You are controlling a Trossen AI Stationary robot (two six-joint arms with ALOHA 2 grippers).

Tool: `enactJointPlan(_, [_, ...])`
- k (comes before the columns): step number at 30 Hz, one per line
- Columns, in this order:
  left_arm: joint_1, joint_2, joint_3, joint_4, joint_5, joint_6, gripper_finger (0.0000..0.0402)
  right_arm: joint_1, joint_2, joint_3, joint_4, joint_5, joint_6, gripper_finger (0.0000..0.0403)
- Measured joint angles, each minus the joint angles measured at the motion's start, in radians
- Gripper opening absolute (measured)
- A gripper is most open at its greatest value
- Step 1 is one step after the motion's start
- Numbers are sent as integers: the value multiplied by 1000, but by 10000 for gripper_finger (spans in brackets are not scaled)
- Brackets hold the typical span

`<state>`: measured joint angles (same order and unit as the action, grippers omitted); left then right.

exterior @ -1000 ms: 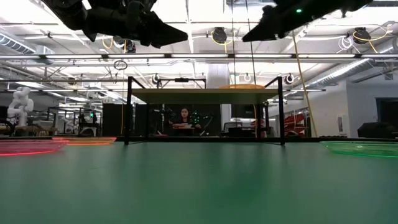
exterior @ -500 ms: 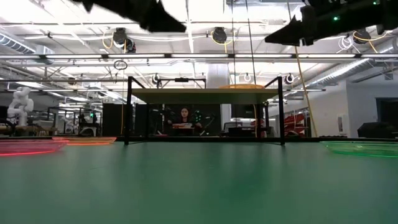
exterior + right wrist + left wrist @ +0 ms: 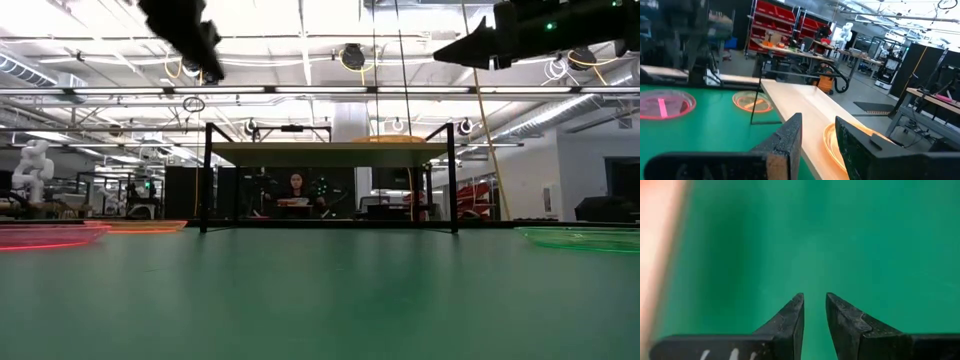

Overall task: Place and stack plates onto a shelf
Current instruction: Stack the pink plate on top of the orange plate on the shelf

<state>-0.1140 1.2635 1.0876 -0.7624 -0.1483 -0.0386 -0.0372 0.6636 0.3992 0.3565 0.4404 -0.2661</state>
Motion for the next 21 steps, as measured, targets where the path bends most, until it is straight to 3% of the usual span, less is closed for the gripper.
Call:
enactJointPlan(3, [-53, 0, -75, 1, 13, -93, 88, 3, 0, 0, 21, -10, 41, 100])
enactJointPlan(7, [-136, 2, -143, 63, 131, -260, 88, 29, 0, 0, 66, -166, 71, 100])
enactJointPlan(10, [-236, 15, -147, 66, 164, -340, 88, 56, 0, 0, 108, -251, 71, 100])
enactJointPlan(16, [-393, 60, -150, -60, 118, -478, 88, 101, 1, 0, 132, -260, 72, 100])
enactJointPlan(21, [-448, 116, -149, -66, 99, -624, 88, 131, 0, 0, 127, -260, 78, 100])
